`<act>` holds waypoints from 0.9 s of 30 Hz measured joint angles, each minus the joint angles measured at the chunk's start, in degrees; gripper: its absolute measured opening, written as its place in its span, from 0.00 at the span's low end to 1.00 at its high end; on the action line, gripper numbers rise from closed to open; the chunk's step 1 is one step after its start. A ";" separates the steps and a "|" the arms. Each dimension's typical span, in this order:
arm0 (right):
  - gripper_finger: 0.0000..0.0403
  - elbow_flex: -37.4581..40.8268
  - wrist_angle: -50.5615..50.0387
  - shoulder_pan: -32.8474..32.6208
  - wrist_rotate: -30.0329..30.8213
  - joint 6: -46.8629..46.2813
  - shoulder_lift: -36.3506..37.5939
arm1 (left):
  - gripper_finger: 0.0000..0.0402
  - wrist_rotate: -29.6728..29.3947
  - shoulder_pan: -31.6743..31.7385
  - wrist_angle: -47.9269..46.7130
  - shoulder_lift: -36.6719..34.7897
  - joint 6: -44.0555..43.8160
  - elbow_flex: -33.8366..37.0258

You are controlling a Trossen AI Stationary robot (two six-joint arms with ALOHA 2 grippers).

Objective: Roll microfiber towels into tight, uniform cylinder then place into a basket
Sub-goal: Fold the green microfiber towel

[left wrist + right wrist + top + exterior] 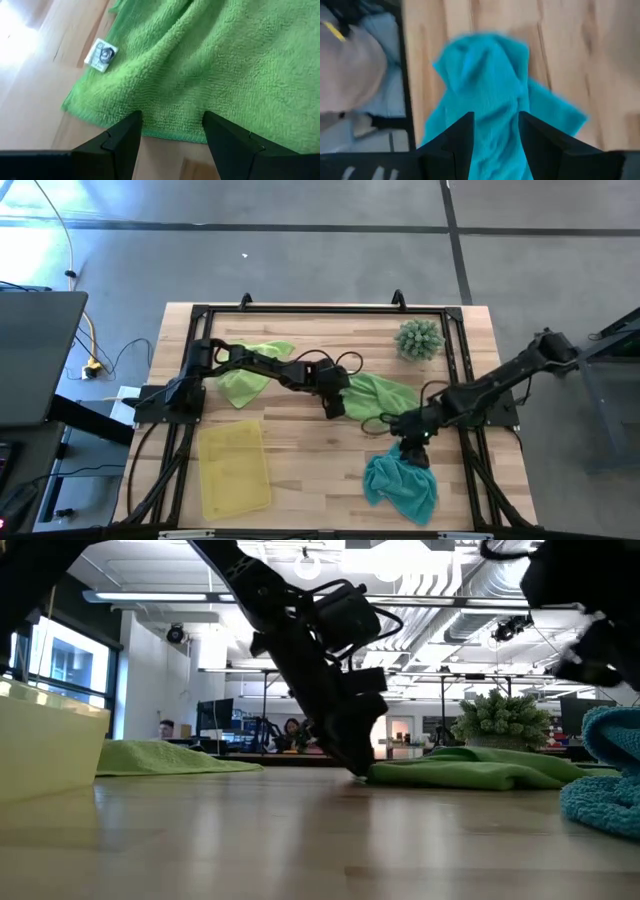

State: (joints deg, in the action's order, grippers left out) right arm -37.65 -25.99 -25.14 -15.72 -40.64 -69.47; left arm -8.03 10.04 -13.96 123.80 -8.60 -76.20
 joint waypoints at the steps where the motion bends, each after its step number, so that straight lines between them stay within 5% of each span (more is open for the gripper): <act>1: 0.36 0.03 0.23 -0.61 -0.99 -1.20 -1.22 | 0.51 -0.56 -0.19 -1.44 -0.22 -0.54 0.00; 6: 0.36 0.03 3.74 -3.55 -3.75 -6.37 -6.29 | 0.51 -1.80 -1.20 -8.69 -1.94 -1.97 0.00; 12: 0.36 0.00 13.77 -6.73 -4.17 -8.99 -10.68 | 0.51 -9.28 -2.94 -28.30 -6.11 -2.84 0.29; 17: 0.36 -0.25 20.52 -8.94 0.09 -11.02 -15.47 | 0.51 -12.78 -3.87 -39.81 -10.11 -3.44 1.41; 22: 0.36 -0.30 19.75 -10.58 1.54 -14.67 -19.14 | 0.51 -13.13 -5.23 -41.03 -14.06 -3.34 1.15; 27: 0.36 -0.54 14.82 -12.98 -4.08 -21.94 -21.06 | 0.51 -11.88 -7.23 -38.09 -16.82 -3.21 0.72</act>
State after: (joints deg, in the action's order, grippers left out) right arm -38.20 -11.16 -38.12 -19.80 -62.58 -90.53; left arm -19.91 2.82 -52.04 106.97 -11.81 -75.48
